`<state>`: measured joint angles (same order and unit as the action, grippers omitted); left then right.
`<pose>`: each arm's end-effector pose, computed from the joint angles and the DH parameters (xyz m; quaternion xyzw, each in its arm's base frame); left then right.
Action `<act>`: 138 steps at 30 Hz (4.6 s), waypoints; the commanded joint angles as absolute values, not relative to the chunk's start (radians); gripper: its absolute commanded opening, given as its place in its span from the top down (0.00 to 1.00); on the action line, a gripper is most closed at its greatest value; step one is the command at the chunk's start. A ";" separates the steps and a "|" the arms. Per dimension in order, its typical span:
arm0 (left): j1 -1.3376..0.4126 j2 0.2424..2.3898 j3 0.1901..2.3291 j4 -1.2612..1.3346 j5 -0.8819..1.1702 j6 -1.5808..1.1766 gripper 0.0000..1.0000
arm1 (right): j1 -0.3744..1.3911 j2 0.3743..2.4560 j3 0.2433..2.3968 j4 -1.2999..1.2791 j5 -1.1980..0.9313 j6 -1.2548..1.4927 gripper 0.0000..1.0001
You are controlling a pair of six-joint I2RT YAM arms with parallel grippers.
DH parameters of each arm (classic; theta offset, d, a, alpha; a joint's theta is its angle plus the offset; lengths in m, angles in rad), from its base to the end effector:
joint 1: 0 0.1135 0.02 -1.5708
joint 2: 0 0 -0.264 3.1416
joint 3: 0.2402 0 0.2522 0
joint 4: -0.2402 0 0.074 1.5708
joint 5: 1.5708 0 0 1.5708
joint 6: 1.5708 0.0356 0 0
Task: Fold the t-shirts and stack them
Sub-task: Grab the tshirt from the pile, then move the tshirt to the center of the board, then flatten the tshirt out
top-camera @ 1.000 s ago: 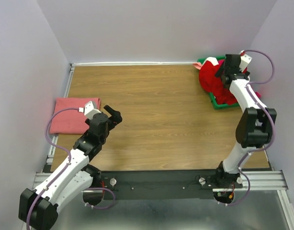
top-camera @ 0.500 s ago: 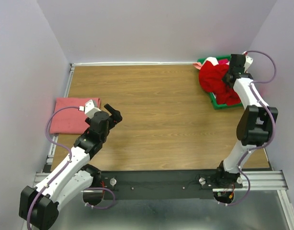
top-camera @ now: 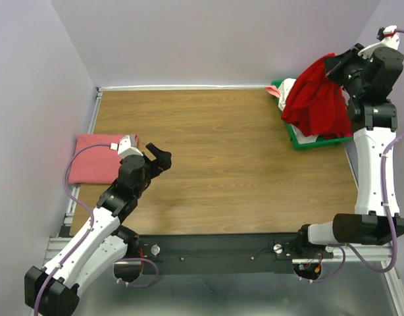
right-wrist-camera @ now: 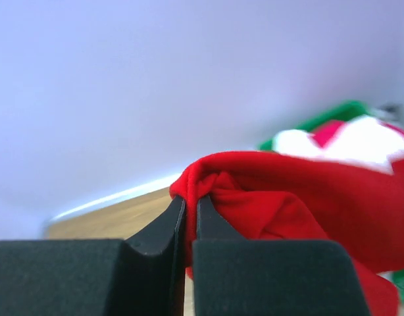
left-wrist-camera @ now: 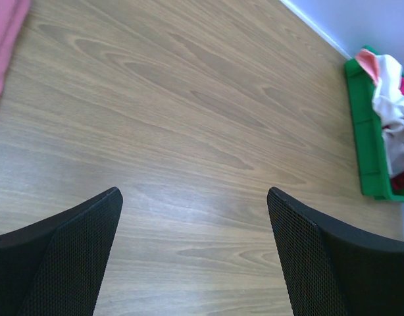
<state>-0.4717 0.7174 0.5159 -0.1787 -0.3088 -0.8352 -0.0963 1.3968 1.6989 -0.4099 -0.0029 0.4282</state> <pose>0.1593 -0.0691 0.2568 -0.2327 0.7891 -0.2357 0.5173 0.2979 -0.0287 0.4919 0.1920 0.7190 0.1114 0.6586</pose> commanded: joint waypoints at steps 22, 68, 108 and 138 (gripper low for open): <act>-0.471 0.627 0.492 -0.219 -0.156 -0.859 0.01 | 0.278 1.341 1.714 -0.368 -0.457 0.581 0.91; -0.692 1.026 0.423 0.054 0.008 -0.880 0.01 | 0.684 1.405 1.115 -0.281 0.321 0.568 0.00; -0.660 1.263 0.623 -0.215 -0.485 -0.982 1.00 | 0.537 1.711 1.163 -0.224 -0.062 0.030 0.96; -0.660 0.390 1.247 -0.577 -0.764 -0.931 1.00 | 0.538 0.735 1.420 -0.348 0.077 0.295 1.00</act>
<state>-0.6647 0.4038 1.2106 -0.4828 -0.6846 -0.9264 0.5377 0.7818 1.3514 -0.3088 0.0566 0.2657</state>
